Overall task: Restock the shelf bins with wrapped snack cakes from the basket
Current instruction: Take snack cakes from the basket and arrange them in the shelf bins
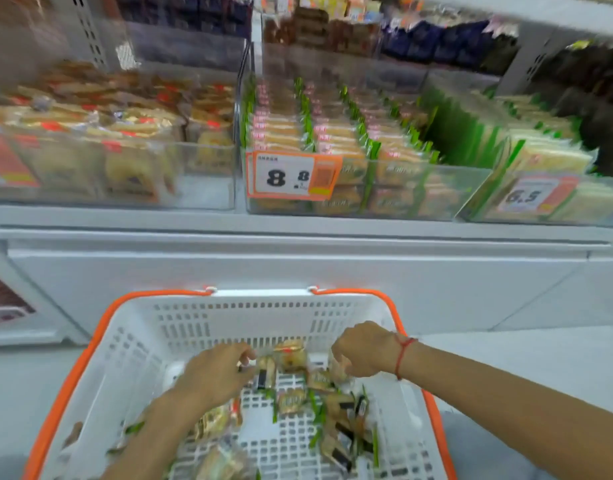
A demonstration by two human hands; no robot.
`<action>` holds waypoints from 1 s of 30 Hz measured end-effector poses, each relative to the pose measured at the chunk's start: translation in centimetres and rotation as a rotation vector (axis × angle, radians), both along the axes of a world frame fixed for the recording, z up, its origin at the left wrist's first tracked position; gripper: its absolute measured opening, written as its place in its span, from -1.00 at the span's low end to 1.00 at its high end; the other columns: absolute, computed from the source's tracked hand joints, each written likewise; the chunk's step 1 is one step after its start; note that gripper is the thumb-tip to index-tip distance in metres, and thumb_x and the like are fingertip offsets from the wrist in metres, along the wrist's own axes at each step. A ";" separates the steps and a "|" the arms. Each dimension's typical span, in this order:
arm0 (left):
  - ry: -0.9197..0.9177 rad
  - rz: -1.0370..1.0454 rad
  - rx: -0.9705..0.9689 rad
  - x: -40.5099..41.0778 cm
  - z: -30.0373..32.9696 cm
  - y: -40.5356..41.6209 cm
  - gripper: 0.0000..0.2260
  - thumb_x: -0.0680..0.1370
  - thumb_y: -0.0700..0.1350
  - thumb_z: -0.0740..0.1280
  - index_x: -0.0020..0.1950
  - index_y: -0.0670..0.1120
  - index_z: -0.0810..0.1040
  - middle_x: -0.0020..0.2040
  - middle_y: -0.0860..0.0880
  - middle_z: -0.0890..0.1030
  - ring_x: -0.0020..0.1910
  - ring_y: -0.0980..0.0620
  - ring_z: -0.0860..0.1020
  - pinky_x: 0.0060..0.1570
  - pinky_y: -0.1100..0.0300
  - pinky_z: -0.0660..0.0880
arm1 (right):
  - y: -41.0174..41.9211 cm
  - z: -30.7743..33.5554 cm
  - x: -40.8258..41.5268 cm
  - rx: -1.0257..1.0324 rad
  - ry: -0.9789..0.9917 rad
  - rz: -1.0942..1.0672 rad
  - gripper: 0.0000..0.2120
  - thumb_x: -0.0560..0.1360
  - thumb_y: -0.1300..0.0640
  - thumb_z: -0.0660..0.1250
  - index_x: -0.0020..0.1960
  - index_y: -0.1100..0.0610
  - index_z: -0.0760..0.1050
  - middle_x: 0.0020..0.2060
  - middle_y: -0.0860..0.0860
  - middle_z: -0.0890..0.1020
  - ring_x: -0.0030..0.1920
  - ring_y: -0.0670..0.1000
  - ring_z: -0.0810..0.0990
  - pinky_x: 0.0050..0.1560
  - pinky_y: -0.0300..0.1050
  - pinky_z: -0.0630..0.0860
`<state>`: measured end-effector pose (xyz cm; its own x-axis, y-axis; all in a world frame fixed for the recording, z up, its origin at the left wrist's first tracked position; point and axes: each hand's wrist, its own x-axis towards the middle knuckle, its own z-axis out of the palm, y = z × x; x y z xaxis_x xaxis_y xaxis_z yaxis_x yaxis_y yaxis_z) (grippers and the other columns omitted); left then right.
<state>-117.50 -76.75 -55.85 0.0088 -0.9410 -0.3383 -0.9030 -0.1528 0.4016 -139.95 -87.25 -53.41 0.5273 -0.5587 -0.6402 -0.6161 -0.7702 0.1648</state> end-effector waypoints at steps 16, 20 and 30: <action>-0.137 -0.146 0.356 0.9 -12.6 8.8 -0.56 0.58 0.07 0.29 0.44 0.16 0.26 0.44 0.09 0.29 0.38 -0.06 0.35 0.24 0.01 0.40 | 5.4 -14.0 -4.2 -0.084 0.342 0.141 -0.67 0.63 0.13 0.15 0.38 0.09 0.39 0.40 0.13 0.35 0.42 0.17 0.24 0.37 0.09 0.20; -0.068 -0.052 0.345 1.1 -13.4 9.4 -0.58 0.56 0.03 0.32 0.39 0.13 0.29 0.38 0.13 0.35 0.31 0.04 0.41 0.21 0.12 0.43 | 5.3 -14.5 -3.7 -0.118 0.351 0.167 -0.69 0.60 0.11 0.21 0.33 0.07 0.46 0.38 0.12 0.40 0.43 0.15 0.24 0.39 0.11 0.17; 0.633 0.184 0.169 -0.4 -3.4 0.3 -0.60 0.53 -0.21 0.38 0.35 -0.07 0.43 0.27 0.00 0.47 0.09 0.08 0.50 -0.08 0.38 0.44 | 0.3 2.1 1.9 0.285 -0.375 -0.256 -0.70 0.50 -0.04 0.37 0.16 0.06 0.45 0.06 -0.03 0.57 0.08 -0.01 0.52 0.05 -0.19 0.43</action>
